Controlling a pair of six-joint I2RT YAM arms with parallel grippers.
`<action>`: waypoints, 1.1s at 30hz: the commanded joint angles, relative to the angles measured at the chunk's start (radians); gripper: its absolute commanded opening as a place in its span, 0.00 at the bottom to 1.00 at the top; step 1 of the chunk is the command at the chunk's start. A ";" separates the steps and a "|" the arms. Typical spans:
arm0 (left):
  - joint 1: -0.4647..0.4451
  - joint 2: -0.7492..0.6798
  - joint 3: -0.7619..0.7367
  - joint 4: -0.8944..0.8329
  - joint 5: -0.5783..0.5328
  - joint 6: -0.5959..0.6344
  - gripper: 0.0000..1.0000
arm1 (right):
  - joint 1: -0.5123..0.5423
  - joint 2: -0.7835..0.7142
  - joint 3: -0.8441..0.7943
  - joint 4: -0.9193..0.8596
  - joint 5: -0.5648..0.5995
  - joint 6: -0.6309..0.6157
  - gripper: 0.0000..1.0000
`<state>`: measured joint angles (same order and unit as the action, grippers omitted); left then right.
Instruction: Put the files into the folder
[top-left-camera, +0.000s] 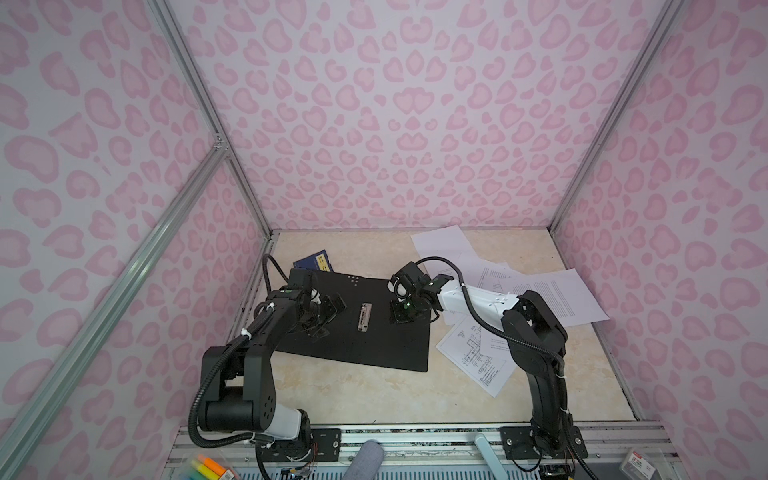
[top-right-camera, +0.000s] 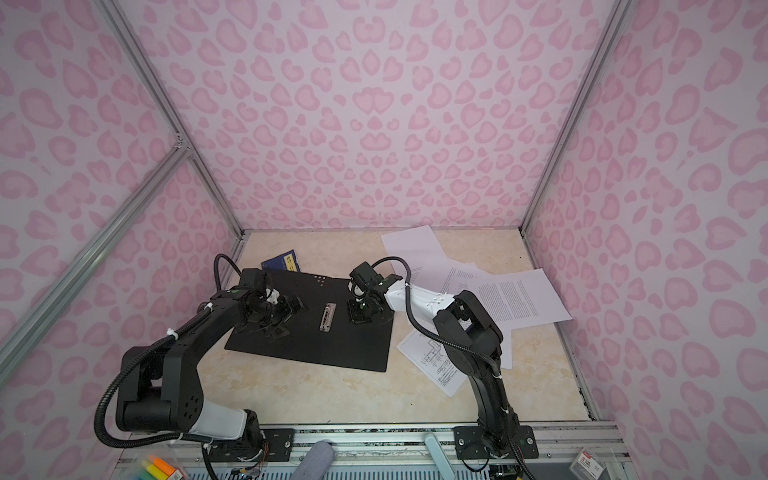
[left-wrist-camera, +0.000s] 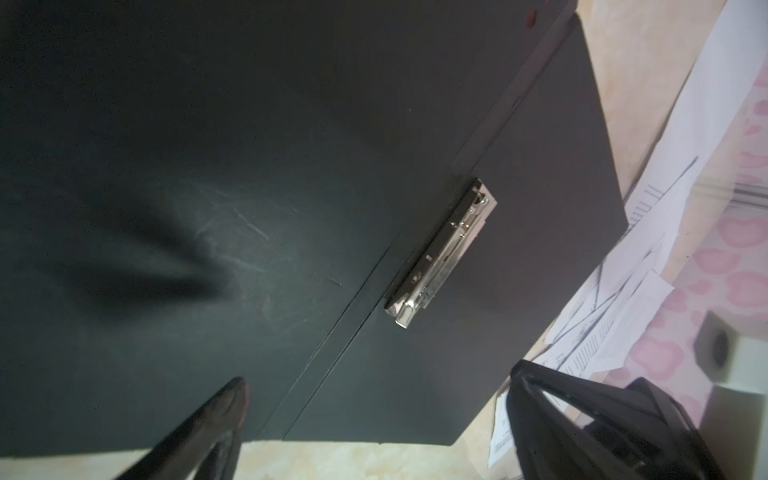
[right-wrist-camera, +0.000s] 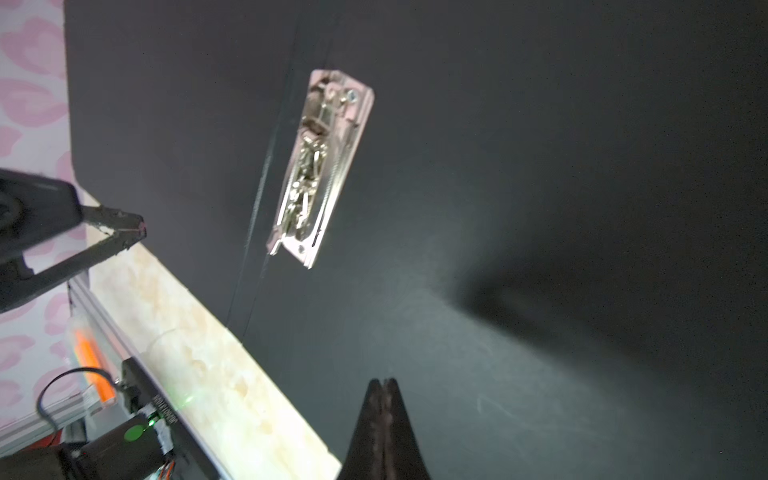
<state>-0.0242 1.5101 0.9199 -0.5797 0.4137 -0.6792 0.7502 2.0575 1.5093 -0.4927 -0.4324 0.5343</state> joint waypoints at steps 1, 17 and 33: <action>-0.020 0.055 -0.013 0.069 -0.020 -0.001 0.98 | -0.021 0.021 -0.045 0.026 0.037 0.000 0.00; -0.201 0.134 -0.124 0.095 -0.034 0.032 0.98 | -0.206 0.057 -0.107 0.056 0.010 -0.014 0.00; -0.392 0.116 0.057 0.019 -0.146 0.011 0.98 | -0.286 0.004 -0.074 0.005 -0.006 -0.092 0.01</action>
<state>-0.4152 1.6108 0.9203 -0.4664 0.2897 -0.6830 0.4557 2.0922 1.4456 -0.4633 -0.4416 0.4671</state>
